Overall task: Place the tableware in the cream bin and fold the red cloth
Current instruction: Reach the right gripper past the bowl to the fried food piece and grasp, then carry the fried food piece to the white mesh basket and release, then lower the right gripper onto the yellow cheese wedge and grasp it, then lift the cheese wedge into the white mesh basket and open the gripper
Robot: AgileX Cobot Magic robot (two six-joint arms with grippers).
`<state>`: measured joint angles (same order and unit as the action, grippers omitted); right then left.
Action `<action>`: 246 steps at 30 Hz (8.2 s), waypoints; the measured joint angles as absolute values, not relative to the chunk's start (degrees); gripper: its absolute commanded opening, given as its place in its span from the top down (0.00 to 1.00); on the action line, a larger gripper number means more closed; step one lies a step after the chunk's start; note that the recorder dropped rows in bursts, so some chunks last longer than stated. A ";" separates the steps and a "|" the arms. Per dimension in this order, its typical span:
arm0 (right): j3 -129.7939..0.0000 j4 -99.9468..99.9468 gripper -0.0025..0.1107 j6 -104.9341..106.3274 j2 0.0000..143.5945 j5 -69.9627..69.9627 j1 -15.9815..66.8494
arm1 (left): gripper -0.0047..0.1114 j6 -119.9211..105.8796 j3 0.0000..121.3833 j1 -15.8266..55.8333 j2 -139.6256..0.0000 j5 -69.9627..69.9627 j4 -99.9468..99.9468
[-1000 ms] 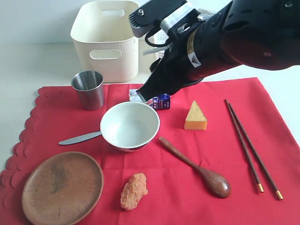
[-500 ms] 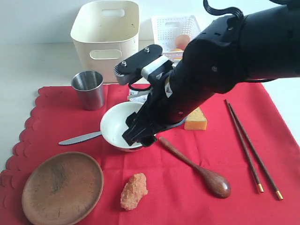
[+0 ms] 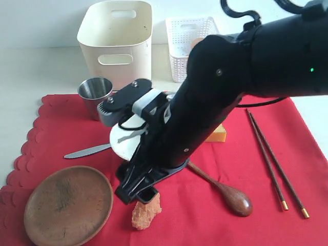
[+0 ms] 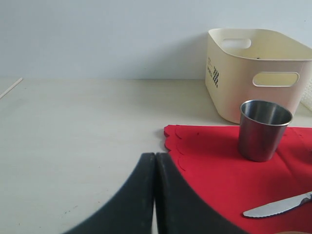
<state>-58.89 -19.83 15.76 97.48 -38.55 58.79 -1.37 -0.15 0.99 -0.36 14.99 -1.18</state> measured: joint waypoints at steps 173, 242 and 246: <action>-69.43 15.84 0.98 -12.49 101.81 -27.53 29.85 | 0.94 -1.37 -0.15 0.99 -0.36 14.99 -1.18; -62.57 13.68 0.98 -18.55 107.39 -29.90 38.54 | 0.94 -1.37 -0.15 0.99 -0.36 14.99 -1.18; -62.57 13.79 0.98 -18.44 102.68 -30.57 38.54 | 0.94 -1.37 -0.15 0.99 -0.36 14.99 -1.18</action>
